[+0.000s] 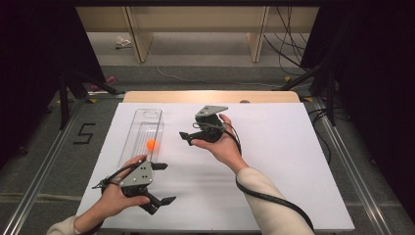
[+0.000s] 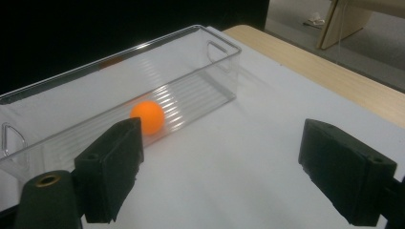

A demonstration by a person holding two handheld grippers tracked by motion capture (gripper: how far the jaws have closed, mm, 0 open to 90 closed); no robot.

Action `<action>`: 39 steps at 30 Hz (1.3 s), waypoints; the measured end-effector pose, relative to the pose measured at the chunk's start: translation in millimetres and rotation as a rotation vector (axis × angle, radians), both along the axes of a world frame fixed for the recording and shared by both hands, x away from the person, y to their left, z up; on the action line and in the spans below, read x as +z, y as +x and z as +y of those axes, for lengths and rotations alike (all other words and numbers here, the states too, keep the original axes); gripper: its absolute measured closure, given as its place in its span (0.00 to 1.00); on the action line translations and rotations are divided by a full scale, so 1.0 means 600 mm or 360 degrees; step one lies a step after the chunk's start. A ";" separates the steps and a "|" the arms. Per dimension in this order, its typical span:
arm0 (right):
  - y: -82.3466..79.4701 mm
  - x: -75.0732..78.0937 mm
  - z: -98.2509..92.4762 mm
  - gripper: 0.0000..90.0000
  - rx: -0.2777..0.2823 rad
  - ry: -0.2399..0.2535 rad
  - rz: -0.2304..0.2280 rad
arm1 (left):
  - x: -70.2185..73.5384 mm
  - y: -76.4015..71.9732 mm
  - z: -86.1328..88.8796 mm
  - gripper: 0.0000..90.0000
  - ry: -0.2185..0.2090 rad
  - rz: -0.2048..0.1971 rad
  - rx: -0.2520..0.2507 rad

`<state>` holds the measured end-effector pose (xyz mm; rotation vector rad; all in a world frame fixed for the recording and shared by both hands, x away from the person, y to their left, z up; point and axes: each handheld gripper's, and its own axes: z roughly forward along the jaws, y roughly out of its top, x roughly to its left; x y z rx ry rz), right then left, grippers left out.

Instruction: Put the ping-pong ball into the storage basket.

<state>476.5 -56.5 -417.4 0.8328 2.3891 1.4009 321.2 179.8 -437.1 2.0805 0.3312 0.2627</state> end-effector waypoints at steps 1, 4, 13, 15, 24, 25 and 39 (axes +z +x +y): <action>-0.001 0.001 -0.003 0.18 -0.0001 -0.0002 -0.0001 | 0.000 0.000 0.000 0.00 0.0000 -0.0001 0.0000; -0.003 0.001 -0.011 0.18 -0.0009 0.0000 -0.0003 | 0.000 0.000 0.000 0.00 -0.0005 0.0002 0.0006; -0.010 -0.001 -0.035 0.18 -0.0041 0.0001 0.0000 | 0.000 0.000 0.000 0.00 -0.0006 0.0000 0.0008; -0.011 -0.002 -0.041 0.18 -0.0051 0.0003 0.0000 | 0.000 0.000 0.001 0.00 -0.0005 0.0000 0.0008; -0.019 -0.001 -0.069 0.18 -0.0088 0.0013 0.0001 | 0.000 0.000 0.001 0.00 -0.0006 0.0003 0.0011; -0.020 -0.001 -0.073 0.18 -0.0094 0.0017 0.0000 | 0.000 0.000 0.001 0.00 -0.0006 0.0003 0.0011; -0.036 -0.002 -0.126 0.18 -0.0175 0.0034 0.0011 | 0.000 0.001 0.001 0.00 -0.0005 0.0005 0.0016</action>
